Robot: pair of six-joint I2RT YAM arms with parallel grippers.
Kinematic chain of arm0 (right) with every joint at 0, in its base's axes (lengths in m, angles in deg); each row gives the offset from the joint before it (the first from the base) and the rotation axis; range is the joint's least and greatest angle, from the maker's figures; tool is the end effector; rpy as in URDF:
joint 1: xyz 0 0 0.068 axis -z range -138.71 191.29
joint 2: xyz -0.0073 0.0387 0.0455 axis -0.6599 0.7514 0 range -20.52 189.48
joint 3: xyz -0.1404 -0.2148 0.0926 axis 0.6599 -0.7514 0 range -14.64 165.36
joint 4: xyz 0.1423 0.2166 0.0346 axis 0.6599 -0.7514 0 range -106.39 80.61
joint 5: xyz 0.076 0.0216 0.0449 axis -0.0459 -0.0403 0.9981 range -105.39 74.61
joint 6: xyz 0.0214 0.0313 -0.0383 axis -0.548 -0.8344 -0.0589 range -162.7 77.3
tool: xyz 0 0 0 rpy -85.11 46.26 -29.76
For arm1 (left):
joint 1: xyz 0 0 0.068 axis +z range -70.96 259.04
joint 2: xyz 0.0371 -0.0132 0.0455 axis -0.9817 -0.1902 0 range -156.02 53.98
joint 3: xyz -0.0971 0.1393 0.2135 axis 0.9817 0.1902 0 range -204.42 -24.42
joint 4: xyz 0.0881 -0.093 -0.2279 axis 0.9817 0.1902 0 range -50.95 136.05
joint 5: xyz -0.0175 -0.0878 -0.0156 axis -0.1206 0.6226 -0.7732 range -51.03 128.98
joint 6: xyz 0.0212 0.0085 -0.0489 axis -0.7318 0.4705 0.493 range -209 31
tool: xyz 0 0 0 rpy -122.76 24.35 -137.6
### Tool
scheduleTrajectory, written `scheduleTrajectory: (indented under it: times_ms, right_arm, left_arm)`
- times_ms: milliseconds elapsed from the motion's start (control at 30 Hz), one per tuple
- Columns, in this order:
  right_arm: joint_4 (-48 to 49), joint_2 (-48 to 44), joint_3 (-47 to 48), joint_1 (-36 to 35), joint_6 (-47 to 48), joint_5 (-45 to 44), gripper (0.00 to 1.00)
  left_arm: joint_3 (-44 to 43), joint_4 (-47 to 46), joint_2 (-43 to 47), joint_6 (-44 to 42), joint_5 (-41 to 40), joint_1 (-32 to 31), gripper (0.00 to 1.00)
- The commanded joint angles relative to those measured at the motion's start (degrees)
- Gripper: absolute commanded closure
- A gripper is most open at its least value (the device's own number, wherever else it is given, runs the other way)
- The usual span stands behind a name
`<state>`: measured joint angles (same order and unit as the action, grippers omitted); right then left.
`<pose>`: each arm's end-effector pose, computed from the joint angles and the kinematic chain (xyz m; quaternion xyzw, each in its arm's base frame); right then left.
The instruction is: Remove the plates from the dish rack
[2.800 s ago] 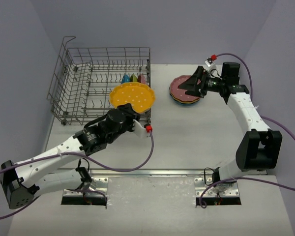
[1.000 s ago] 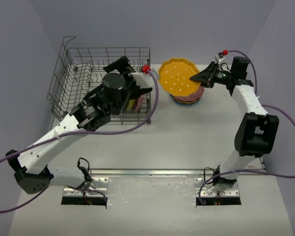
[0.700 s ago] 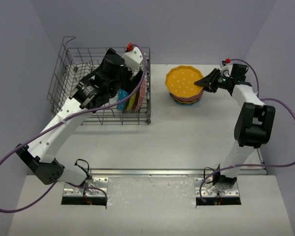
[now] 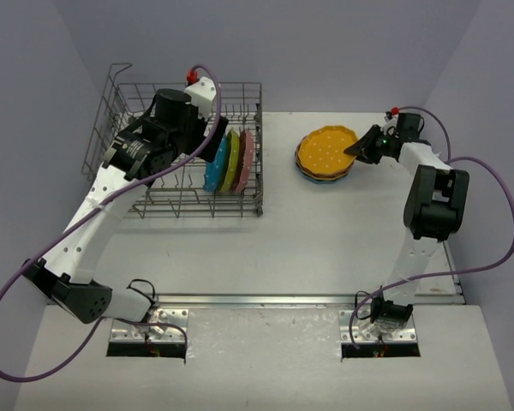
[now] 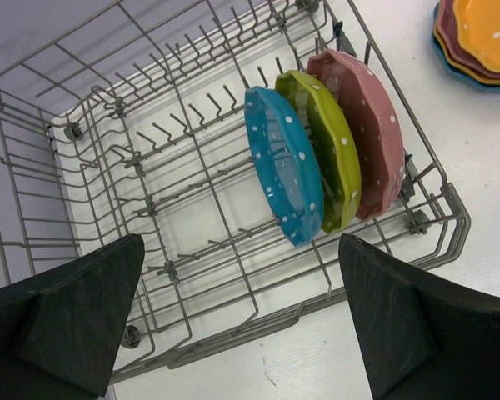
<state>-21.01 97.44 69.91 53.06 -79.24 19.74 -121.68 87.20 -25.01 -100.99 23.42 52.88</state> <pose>0.4489 -0.0726 0.1889 0.2552 0.8510 0.3505 0.2963 0.2531 -0.1136 0.4524 0.2162 0.8326 0.0550 0.5069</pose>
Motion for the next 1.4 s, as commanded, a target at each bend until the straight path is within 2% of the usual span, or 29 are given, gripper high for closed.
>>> scheduleTrajectory:
  times_ms: [0,133,333,433,533,833,933,1033,1233,1367]
  right_arm:
    - [3.9,-0.9,6.1,-0.3,0.6,2.8,1.00]
    - [2.0,0.6,7.9,-0.3,2.0,2.2,0.97]
    - [-7.3,2.5,13.4,-0.8,7.0,-2.7,0.57]
    - [-9.7,2.3,14.7,-1.1,9.1,-5.9,0.44]
    - [-12.3,2.0,16.0,-1.7,10.8,-9.0,0.34]
    - [-13.7,-2.8,14.4,-4.9,18.0,-24.5,0.27]
    - [-12.4,-4.5,12.7,-6.2,20.0,-26.6,0.27]
    - [-11.1,-6.4,10.5,-6.8,20.7,-26.6,0.27]
    - [-11.6,-9.8,7.1,-6.9,20.6,-22.9,0.28]
    - [-10.9,-15.3,3.8,-6.9,20.6,-19.2,0.27]
  left_arm:
    - [-0.9,-0.9,1.8,1.1,1.2,0.5,0.00]
    - [-0.7,-0.9,1.9,1.2,1.3,0.5,0.00]
    - [-0.8,-1.0,1.9,1.3,1.0,0.6,0.00]
    - [-0.7,-1.0,2.0,1.4,1.2,0.6,0.00]
    - [-0.6,-1.1,2.0,1.6,1.4,0.7,0.00]
    - [0.8,-1.9,2.6,1.2,-1.1,0.9,0.00]
    - [1.6,-1.9,2.0,1.5,-2.3,1.4,0.00]
    - [1.6,-0.8,-0.3,3.1,0.4,3.6,0.01]
    - [2.2,-1.7,-7.0,5.9,8.2,7.1,0.21]
    - [2.6,-3.4,-10.3,6.4,11.6,7.4,0.26]
